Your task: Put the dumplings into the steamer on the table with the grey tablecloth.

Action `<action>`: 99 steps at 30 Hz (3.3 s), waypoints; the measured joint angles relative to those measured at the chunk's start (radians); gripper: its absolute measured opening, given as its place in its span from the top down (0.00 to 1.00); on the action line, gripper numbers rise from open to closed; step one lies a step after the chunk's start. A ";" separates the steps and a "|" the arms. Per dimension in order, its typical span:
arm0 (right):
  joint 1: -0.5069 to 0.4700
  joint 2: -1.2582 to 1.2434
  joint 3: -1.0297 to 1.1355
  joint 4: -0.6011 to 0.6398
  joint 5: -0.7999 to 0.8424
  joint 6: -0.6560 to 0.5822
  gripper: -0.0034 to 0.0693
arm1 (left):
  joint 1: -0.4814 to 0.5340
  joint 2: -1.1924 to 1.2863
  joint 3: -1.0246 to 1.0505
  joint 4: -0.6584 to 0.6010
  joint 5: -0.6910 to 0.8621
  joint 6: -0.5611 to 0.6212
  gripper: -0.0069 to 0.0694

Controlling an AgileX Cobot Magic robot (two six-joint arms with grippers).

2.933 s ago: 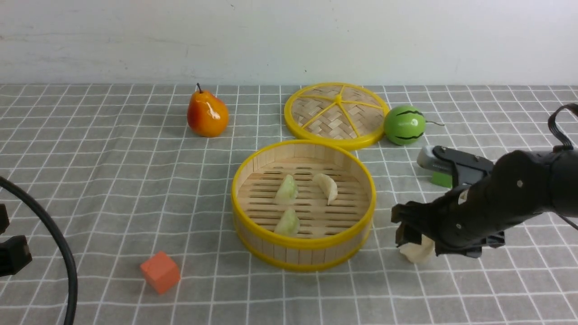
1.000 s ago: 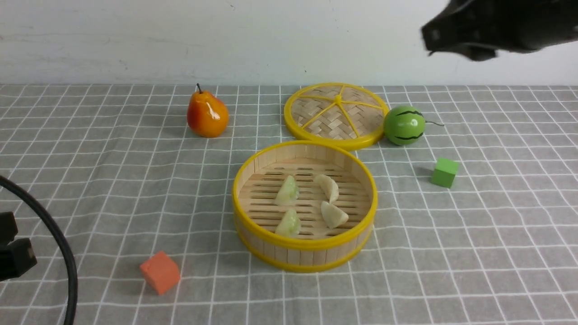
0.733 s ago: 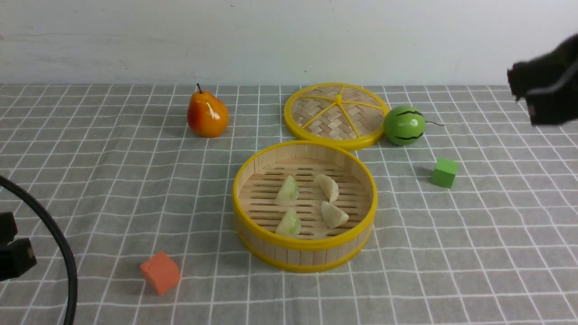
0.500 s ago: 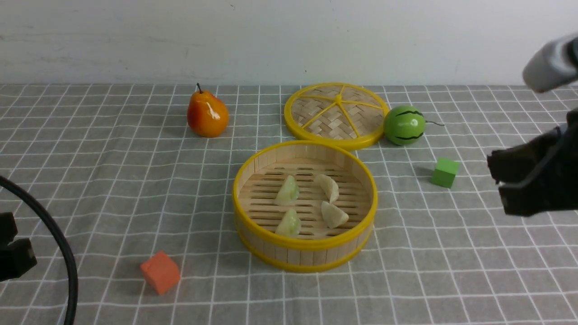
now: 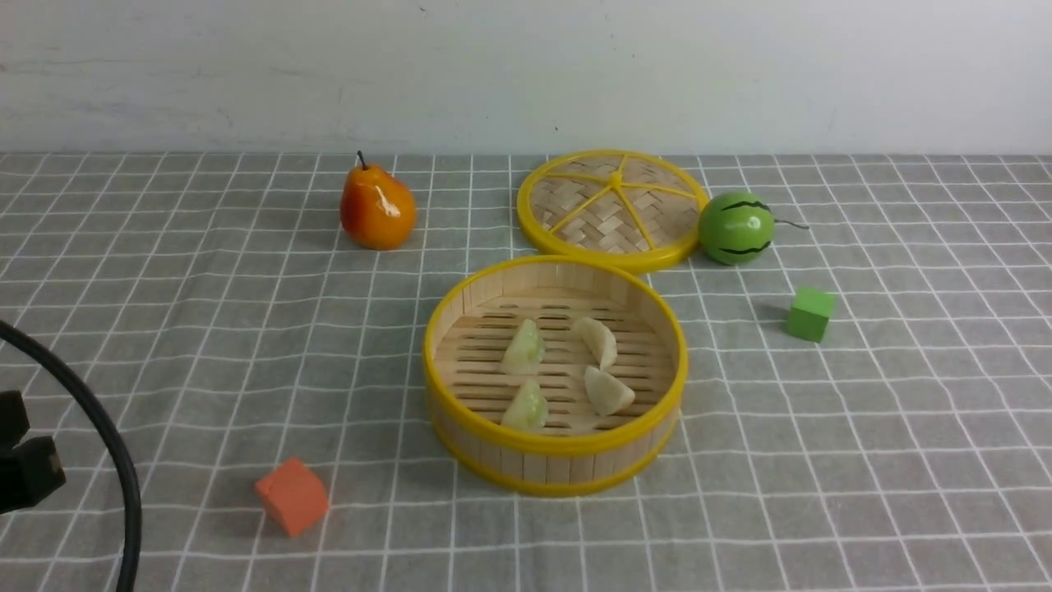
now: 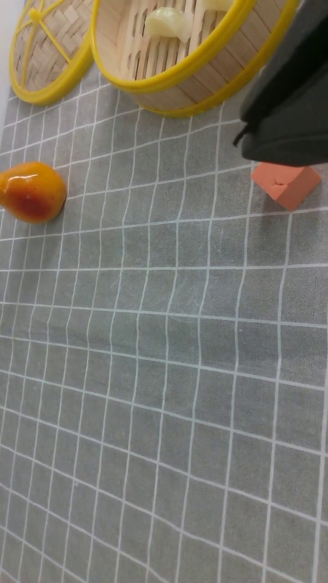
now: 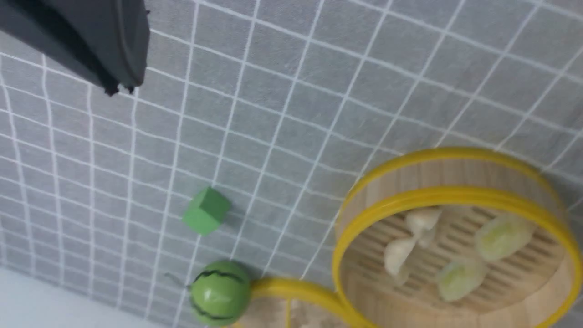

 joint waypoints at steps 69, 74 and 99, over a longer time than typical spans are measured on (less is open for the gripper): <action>-0.254 -0.487 0.478 0.198 -0.076 0.003 0.92 | 0.404 -0.618 0.529 -0.540 -0.318 0.586 0.93; -0.254 -0.487 0.478 0.199 -0.076 0.003 0.92 | 0.445 -0.618 0.572 -0.679 -0.220 0.743 0.93; -0.254 -0.487 0.478 0.199 -0.076 0.003 0.90 | 0.449 -0.618 0.573 -0.726 -0.225 0.824 0.93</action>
